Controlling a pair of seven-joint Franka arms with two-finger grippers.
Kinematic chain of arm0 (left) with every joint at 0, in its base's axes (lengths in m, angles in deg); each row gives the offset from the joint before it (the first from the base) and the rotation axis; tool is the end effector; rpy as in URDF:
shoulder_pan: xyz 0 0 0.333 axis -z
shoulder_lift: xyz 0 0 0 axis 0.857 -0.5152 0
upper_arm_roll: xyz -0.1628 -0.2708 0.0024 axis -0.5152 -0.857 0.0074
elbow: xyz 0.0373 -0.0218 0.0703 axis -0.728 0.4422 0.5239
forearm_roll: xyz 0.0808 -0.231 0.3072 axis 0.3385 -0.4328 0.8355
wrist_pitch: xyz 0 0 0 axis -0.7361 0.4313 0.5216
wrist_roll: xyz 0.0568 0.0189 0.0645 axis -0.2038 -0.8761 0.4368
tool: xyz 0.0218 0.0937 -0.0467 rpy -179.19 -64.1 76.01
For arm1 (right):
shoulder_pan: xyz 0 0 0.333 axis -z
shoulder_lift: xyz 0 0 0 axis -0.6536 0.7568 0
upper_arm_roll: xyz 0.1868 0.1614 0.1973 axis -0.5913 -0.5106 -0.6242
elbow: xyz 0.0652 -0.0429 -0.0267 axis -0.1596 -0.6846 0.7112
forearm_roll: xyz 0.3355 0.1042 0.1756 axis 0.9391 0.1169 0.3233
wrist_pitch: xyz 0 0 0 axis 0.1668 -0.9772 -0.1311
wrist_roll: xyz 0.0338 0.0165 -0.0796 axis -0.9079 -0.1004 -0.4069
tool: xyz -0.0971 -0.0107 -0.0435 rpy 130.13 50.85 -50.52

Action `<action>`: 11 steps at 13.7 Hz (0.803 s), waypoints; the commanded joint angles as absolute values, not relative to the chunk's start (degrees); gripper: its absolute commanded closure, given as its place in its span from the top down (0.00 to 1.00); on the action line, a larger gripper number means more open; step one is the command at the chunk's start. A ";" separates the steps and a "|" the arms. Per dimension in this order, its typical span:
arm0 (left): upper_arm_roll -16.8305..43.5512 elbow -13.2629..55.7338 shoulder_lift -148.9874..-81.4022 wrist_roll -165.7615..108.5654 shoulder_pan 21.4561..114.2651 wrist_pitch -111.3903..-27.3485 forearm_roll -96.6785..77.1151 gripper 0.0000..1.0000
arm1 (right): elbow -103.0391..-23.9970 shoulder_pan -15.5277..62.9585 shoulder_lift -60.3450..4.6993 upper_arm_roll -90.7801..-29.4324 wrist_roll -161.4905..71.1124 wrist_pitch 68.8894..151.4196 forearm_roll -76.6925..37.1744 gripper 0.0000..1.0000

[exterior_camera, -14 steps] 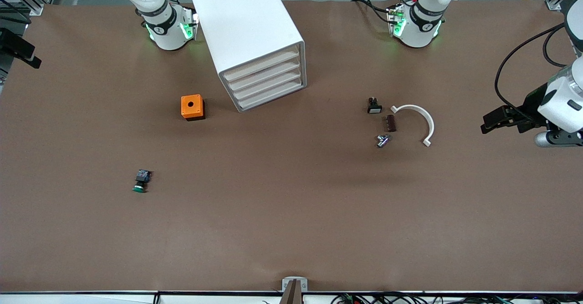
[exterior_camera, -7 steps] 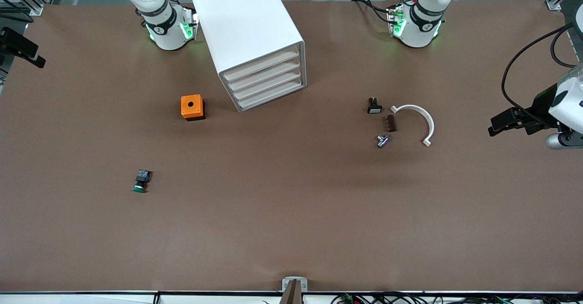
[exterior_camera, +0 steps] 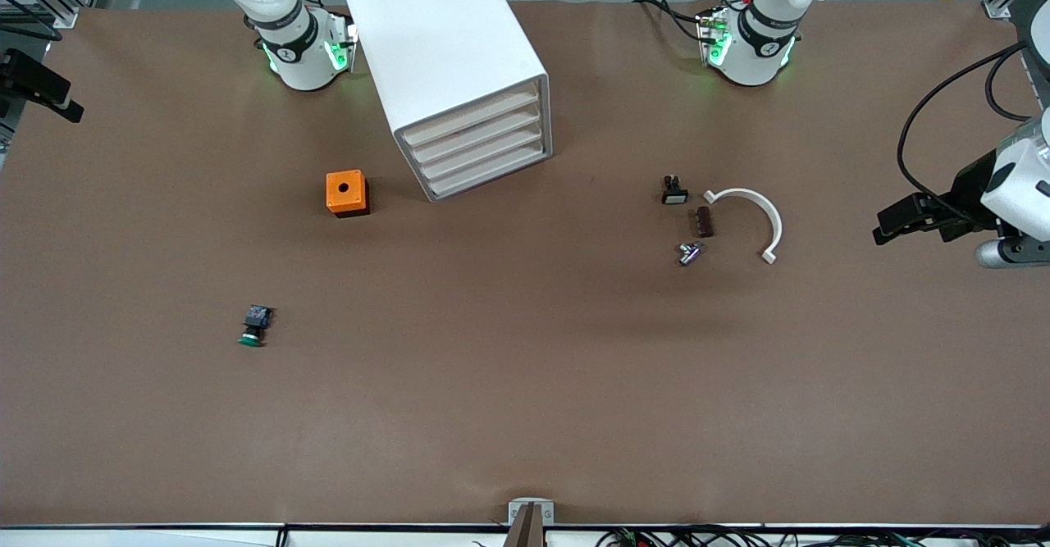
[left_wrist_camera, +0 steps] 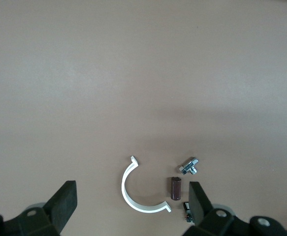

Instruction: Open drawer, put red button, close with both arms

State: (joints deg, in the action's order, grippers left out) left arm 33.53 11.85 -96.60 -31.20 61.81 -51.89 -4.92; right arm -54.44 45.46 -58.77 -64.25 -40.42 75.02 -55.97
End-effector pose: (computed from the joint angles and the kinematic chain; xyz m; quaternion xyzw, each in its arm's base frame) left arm 0.6038 -0.0171 0.5672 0.9988 0.0308 0.0182 0.0343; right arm 0.4921 -0.0505 0.6801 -0.9986 0.0485 0.0176 0.0087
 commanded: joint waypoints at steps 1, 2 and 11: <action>32.13 10.82 -96.69 -30.30 60.83 -50.64 -3.51 1.00 | -54.76 45.83 -59.55 -64.94 -40.51 75.91 -56.51 1.00; 31.60 10.82 -96.69 -30.30 60.40 -50.64 -3.51 1.00 | -54.76 45.56 -59.55 -65.11 -40.51 76.18 -57.39 1.00; 30.89 10.73 -94.15 -30.30 59.43 -48.89 -3.78 1.00 | -55.02 43.63 -59.55 -65.12 -40.51 75.57 -57.75 1.00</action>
